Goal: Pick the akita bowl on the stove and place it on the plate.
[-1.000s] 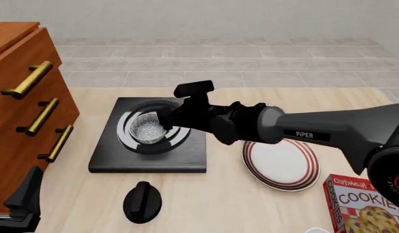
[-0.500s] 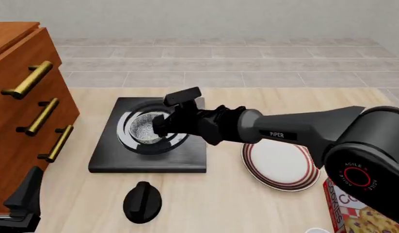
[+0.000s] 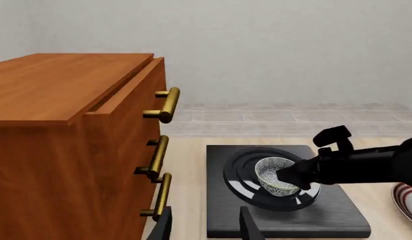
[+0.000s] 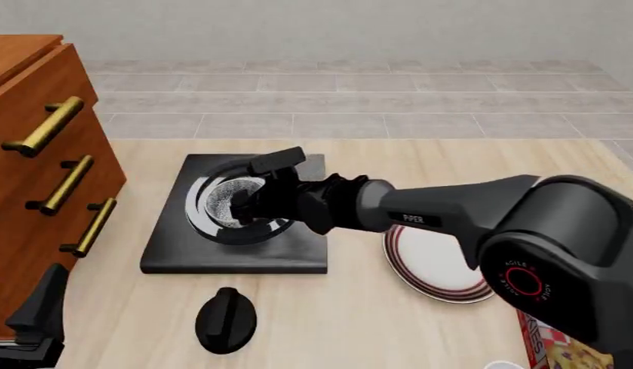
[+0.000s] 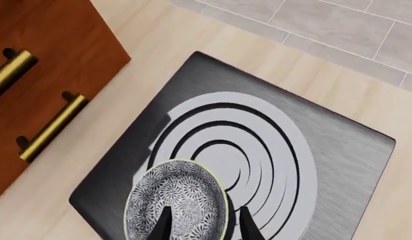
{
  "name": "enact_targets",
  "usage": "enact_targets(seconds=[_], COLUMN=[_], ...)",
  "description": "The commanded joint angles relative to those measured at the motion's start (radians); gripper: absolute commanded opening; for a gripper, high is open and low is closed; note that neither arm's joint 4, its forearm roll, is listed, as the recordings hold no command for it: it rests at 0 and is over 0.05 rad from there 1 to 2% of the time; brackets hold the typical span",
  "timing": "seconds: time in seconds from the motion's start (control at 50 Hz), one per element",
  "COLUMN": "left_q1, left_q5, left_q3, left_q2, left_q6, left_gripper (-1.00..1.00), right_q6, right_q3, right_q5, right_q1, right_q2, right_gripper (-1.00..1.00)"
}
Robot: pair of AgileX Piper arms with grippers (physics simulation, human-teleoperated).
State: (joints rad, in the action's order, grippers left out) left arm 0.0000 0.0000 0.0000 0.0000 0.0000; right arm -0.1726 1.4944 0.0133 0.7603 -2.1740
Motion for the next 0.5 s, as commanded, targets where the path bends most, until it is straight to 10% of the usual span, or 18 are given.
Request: enact_targets(seconds=[0.02, 0.14, 0.16, 0.5], left_q1=[0.000, 0.000, 0.000, 0.000], left_q5=[0.000, 0.000, 0.000, 0.000], left_q3=[0.000, 0.000, 0.000, 0.000], left_q2=[0.000, 0.000, 0.000, 0.000], left_q6=[0.000, 0.000, 0.000, 0.000], left_gripper=[1.00, 1.00, 1.00, 1.00], right_q6=[0.004, 0.006, 0.006, -0.003], right_q3=[0.004, -0.006, -0.013, -0.112], right_q5=[-0.001, 0.008, 0.011, 0.062], right_q1=[-0.005, -0.002, 0.000, -0.009], right_q2=[-0.056, -0.047, -0.038, 0.105], right_gripper=[1.00, 1.00, -1.00, -1.00])
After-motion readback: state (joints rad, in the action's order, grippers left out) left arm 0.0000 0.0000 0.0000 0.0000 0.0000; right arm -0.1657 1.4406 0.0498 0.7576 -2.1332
